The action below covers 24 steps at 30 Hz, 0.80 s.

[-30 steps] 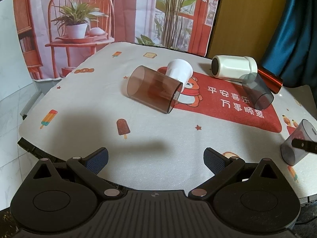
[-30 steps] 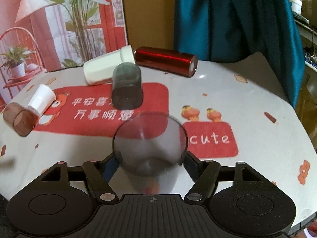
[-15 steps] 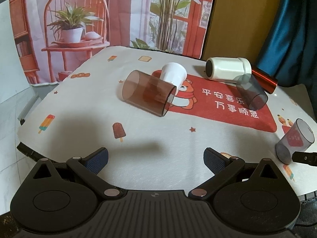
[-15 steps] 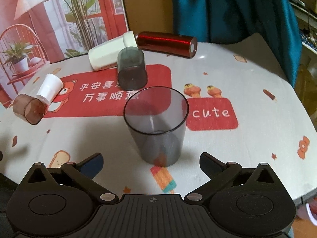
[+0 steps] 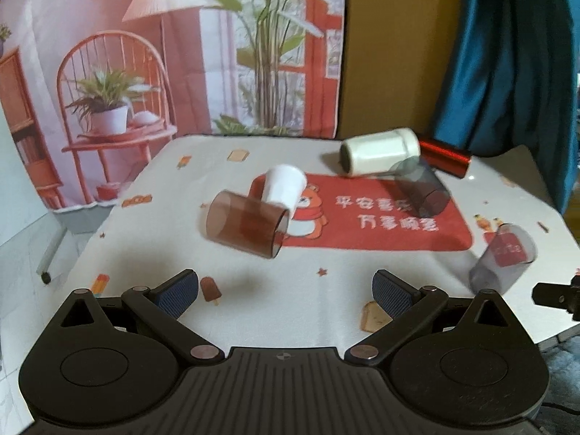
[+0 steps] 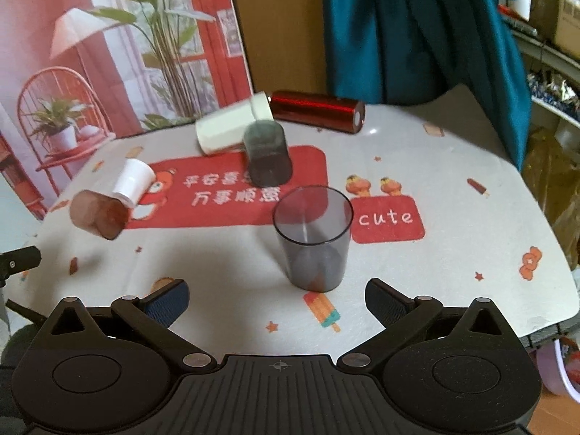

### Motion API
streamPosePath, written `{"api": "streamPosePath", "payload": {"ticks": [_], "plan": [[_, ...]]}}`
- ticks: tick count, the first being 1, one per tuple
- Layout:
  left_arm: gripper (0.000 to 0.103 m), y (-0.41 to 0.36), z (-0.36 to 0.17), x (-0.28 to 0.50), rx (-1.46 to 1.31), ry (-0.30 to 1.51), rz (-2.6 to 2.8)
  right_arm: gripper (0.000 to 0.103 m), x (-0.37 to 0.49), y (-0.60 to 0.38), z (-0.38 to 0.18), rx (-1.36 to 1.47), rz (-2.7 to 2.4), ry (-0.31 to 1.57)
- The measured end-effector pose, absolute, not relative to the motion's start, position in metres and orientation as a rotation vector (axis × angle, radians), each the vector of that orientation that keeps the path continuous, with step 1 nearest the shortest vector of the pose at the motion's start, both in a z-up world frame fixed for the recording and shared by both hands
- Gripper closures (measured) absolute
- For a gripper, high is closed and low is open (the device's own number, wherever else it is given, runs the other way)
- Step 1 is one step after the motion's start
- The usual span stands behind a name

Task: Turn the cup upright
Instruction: 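Withdraw the right gripper away from the standing cup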

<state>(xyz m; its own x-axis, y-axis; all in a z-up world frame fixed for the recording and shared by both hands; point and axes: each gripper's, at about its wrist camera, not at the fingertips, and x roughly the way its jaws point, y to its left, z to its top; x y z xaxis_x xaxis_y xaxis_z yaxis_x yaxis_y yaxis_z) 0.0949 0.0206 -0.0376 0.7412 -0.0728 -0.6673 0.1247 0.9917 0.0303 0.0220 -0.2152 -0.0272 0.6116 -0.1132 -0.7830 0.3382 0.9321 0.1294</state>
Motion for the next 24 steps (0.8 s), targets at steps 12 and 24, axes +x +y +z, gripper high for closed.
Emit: {"api": "streamPosePath", "payload": {"ticks": [12,24], "plan": [[0.0,0.006,-0.014,0.052,0.149,0.684,-0.119,0.0,-0.016,-0.19,-0.004,0.251,-0.247,0.815],[0.0,0.007,-0.018,0.028,0.121,0.62,-0.132,0.0,-0.033,-0.179,0.0,0.209,-0.284,0.769]]}}
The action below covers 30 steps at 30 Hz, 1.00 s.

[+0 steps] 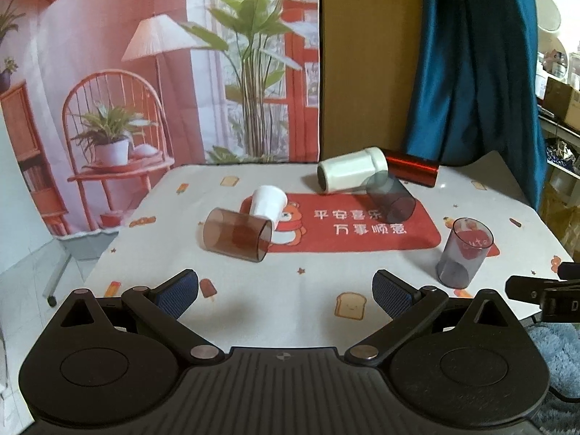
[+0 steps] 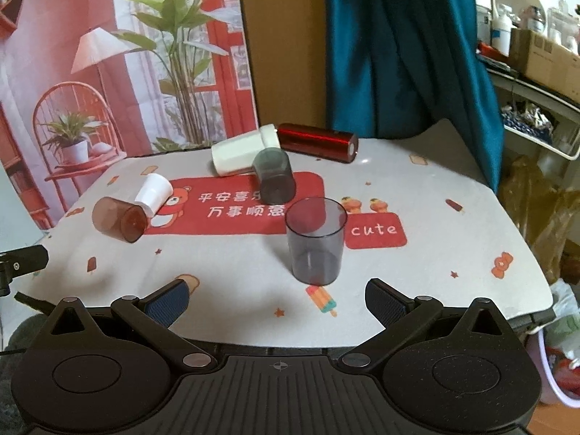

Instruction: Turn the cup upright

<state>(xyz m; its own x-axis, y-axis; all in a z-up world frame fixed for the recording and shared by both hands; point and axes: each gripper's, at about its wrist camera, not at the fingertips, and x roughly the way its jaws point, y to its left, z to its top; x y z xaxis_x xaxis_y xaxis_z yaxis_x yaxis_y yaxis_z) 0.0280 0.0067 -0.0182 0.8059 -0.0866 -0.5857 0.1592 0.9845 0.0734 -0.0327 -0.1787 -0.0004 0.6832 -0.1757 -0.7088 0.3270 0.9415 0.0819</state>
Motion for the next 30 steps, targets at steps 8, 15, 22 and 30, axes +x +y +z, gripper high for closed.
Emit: {"api": "streamPosePath", "payload": {"ticks": [8,15,22,30], "plan": [[0.0,0.014,-0.019,0.027,0.09,0.629,-0.126,0.0,-0.031,-0.171,0.0,0.177,-0.275,0.766],[0.0,0.016,-0.021,0.029,0.078,0.644,-0.12,0.0,-0.031,-0.171,0.0,0.168,-0.279,0.76],[0.0,0.019,-0.023,0.031,0.068,0.661,-0.116,0.0,-0.032,-0.175,0.0,0.173,-0.304,0.749],[0.0,0.022,-0.025,0.033,0.058,0.676,-0.114,0.0,-0.03,-0.176,-0.002,0.178,-0.304,0.757]]}}
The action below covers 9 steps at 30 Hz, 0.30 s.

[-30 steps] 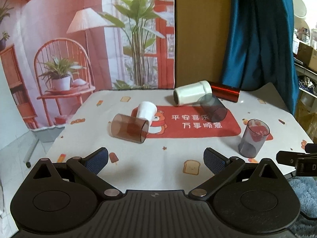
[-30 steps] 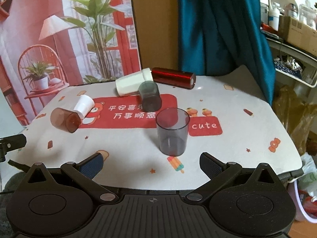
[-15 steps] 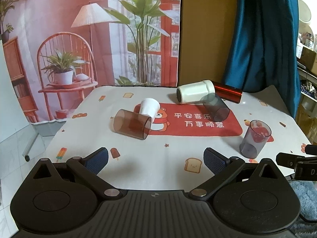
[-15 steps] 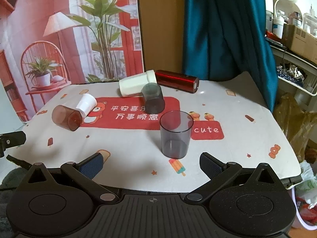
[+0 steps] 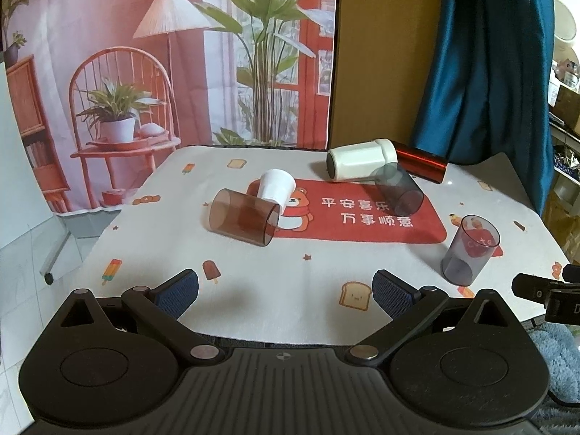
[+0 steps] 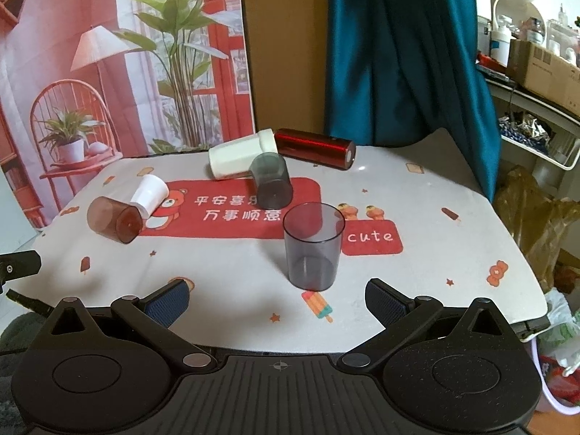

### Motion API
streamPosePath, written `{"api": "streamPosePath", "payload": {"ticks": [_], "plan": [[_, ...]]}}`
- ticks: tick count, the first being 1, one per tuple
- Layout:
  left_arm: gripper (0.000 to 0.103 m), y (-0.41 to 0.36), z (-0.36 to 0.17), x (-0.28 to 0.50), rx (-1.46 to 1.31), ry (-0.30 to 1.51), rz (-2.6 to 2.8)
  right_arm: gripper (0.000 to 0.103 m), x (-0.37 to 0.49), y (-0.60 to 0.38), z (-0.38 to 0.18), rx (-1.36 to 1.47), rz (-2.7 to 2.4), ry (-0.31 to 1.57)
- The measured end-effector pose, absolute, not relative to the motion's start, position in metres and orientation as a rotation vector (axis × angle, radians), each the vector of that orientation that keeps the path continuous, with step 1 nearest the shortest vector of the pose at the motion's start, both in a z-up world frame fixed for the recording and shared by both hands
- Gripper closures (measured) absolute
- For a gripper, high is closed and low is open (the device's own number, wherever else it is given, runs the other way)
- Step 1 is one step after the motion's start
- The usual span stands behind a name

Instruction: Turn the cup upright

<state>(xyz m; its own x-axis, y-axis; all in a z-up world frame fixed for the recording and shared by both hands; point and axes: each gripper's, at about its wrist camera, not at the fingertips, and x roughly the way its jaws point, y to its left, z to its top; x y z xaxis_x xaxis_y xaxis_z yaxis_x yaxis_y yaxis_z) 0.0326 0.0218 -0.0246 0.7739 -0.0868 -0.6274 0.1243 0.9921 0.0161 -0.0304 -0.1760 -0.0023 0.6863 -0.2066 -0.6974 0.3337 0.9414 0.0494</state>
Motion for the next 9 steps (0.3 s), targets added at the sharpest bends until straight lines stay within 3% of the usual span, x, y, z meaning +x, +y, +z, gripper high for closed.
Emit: {"api": "streamPosePath", "payload": {"ticks": [9], "plan": [[0.0,0.0245,-0.0252,0.0325,0.039,0.677,-0.129,0.0,-0.03,-0.1755,-0.0031,0.184,-0.305,0.764]]}}
